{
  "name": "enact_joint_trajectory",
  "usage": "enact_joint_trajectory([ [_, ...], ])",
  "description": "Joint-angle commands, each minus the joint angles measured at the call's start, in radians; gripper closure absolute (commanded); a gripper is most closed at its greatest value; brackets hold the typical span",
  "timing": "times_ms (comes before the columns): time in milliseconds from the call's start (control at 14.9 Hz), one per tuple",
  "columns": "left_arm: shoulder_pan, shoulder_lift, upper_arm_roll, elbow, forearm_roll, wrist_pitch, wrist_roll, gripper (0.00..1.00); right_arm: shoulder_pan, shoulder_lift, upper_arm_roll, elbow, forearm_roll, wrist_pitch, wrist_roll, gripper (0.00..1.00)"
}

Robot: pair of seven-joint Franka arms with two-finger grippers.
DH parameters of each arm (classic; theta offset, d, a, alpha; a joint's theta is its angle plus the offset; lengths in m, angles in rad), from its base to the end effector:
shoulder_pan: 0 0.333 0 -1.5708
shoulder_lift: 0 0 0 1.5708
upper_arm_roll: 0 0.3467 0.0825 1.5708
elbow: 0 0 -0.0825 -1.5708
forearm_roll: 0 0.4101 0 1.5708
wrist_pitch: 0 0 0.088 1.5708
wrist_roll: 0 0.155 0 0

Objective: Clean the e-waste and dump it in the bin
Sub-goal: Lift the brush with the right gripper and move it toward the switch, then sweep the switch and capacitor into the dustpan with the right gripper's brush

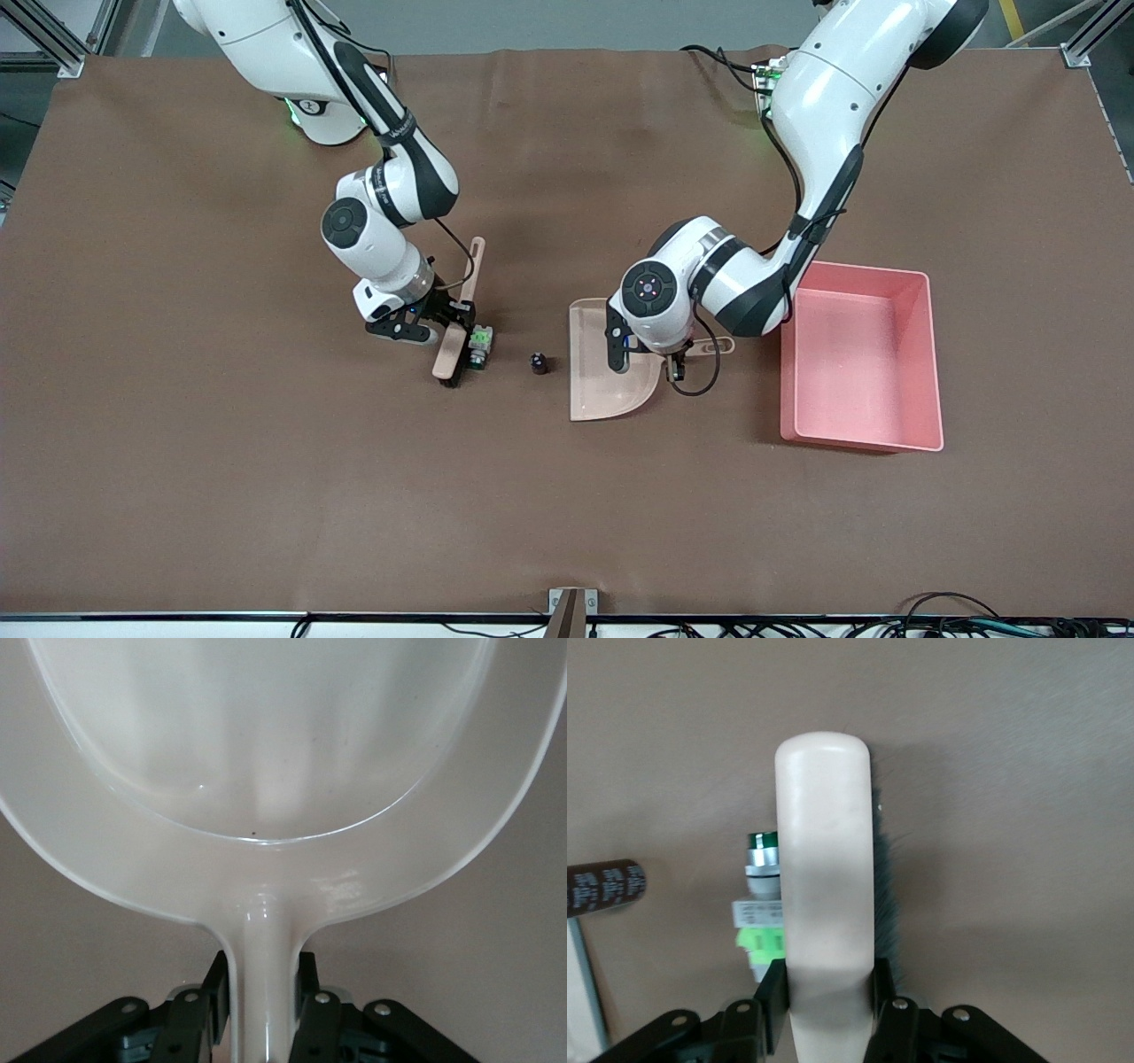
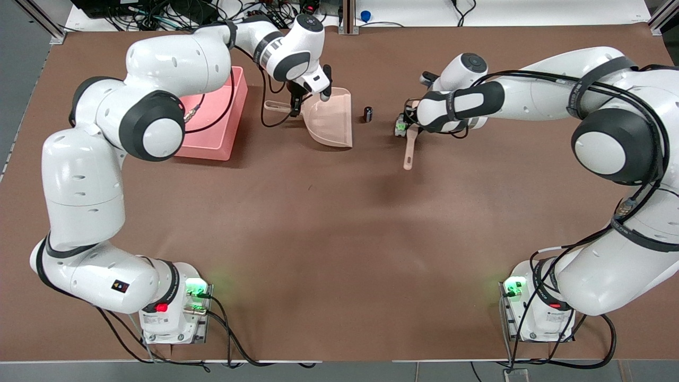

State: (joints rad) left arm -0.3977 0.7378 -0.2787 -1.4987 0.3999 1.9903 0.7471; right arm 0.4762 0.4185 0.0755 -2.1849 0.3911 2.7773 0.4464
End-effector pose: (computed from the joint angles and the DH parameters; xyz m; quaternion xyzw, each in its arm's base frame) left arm 0.6028 -0.4000 0.1893 -0.6989 0.7035 0.1063 0.0726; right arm 0.5236 0.3115 0.1683 -0.9833 0.1277 -0.0255 0.1273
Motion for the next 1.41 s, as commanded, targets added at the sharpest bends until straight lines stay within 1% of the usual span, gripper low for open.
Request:
enact_joint_trajectory([
  [0,-0.013,0.003,0.010,0.005,0.033,-0.021,-0.017,0.80,0.045,0.049,-0.006,0.057,0.020,0.001,0.055,1.00],
  [404,-0.015,0.000,0.010,0.005,0.034,-0.022,-0.055,0.80,0.091,0.063,-0.006,0.115,0.020,-0.008,0.127,1.00],
  [606,-0.013,0.000,0.010,0.005,0.036,-0.022,-0.058,0.80,0.131,0.098,-0.006,0.166,0.020,-0.007,0.178,1.00],
  [740,-0.013,0.000,0.010,0.005,0.036,-0.022,-0.058,0.80,0.160,0.146,-0.006,0.230,0.020,-0.007,0.213,1.00],
  [942,-0.013,0.000,0.010,0.005,0.036,-0.022,-0.058,0.80,0.216,0.227,-0.006,0.359,0.020,-0.010,0.299,1.00],
  [1144,-0.013,0.000,0.010,0.005,0.036,-0.022,-0.058,0.80,0.249,0.276,-0.011,0.477,0.012,-0.100,0.400,1.00],
  [1211,-0.013,0.000,0.010,0.005,0.036,-0.022,-0.058,0.80,0.252,0.278,-0.014,0.499,0.008,-0.131,0.426,1.00],
  [1346,-0.013,0.000,0.010,0.005,0.034,-0.022,-0.058,0.80,0.262,0.278,-0.014,0.507,0.008,-0.134,0.449,1.00],
])
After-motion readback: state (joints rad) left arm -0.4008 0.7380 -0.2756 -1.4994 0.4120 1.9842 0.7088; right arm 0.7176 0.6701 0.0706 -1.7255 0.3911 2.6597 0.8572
